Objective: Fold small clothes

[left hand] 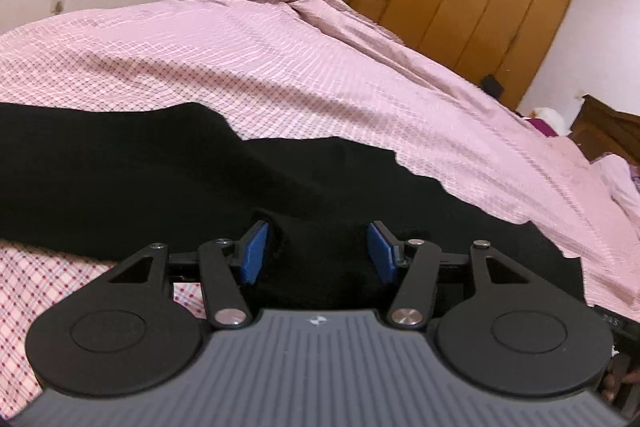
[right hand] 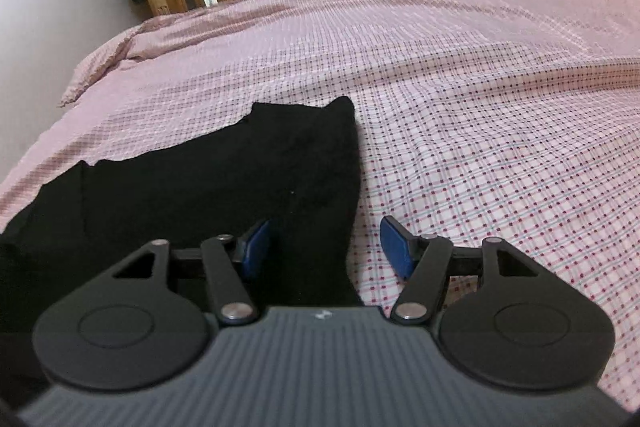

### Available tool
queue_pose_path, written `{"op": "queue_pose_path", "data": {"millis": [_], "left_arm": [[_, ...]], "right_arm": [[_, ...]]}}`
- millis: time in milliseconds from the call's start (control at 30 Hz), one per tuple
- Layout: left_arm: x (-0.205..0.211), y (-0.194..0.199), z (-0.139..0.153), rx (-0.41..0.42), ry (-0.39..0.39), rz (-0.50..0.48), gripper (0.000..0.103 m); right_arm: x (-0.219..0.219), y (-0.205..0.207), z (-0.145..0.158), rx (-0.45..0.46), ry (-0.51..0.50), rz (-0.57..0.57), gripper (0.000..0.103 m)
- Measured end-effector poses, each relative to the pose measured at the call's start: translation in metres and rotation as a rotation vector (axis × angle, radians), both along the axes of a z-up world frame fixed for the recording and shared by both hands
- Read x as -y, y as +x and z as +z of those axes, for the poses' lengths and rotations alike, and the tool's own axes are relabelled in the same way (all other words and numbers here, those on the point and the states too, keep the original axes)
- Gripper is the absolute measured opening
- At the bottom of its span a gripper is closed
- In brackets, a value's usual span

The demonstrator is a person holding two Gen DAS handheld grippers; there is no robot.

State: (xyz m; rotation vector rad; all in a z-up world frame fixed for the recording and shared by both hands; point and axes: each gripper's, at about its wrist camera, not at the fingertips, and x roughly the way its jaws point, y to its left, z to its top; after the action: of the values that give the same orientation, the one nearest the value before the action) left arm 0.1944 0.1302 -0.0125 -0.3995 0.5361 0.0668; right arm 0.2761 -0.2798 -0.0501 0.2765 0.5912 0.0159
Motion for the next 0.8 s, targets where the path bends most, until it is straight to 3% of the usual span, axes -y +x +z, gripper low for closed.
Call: {"op": "queue_pose_path", "data": {"millis": [100,133,167,233,333,533,600,633,667,800], "left_arm": [[0.004,0.005,0.000,-0.008,0.028,-0.006,0.060],[0.006,0.009,0.000,-0.018,0.045,-0.014,0.056],[0.009,0.012,-0.001,-0.029,0.071,-0.020,0.036],[0.012,0.019,-0.002,-0.063,0.113,-0.019,0.008],[0.002,0.009,0.009,-0.022,0.095,0.045,0.006],[-0.028,-0.019,0.037,0.022,0.189,0.225,0.006],[-0.034,-0.022,0.038,0.009,0.188,0.234,0.006],[-0.036,-0.024,0.037,-0.006,0.191,0.237,0.006],[-0.036,-0.025,0.037,-0.018,0.198,0.241,0.006],[-0.042,-0.037,0.042,-0.055,0.237,0.235,0.006]], "right_arm": [[0.003,-0.001,-0.003,0.017,0.025,-0.002,0.065],[0.003,0.000,-0.002,0.016,0.026,-0.001,0.065],[0.002,0.000,-0.002,0.015,0.024,-0.001,0.065],[0.001,0.001,-0.001,0.012,0.016,0.001,0.065],[0.002,0.005,0.004,0.001,0.019,0.012,0.067],[0.005,0.019,0.008,0.024,0.053,0.030,0.066],[0.005,0.022,0.008,0.038,0.075,0.022,0.052],[0.004,0.023,0.009,0.039,0.073,0.021,0.019],[0.003,0.025,0.010,0.037,0.064,0.019,0.011],[0.003,0.021,0.026,0.113,-0.030,-0.033,0.008]]}}
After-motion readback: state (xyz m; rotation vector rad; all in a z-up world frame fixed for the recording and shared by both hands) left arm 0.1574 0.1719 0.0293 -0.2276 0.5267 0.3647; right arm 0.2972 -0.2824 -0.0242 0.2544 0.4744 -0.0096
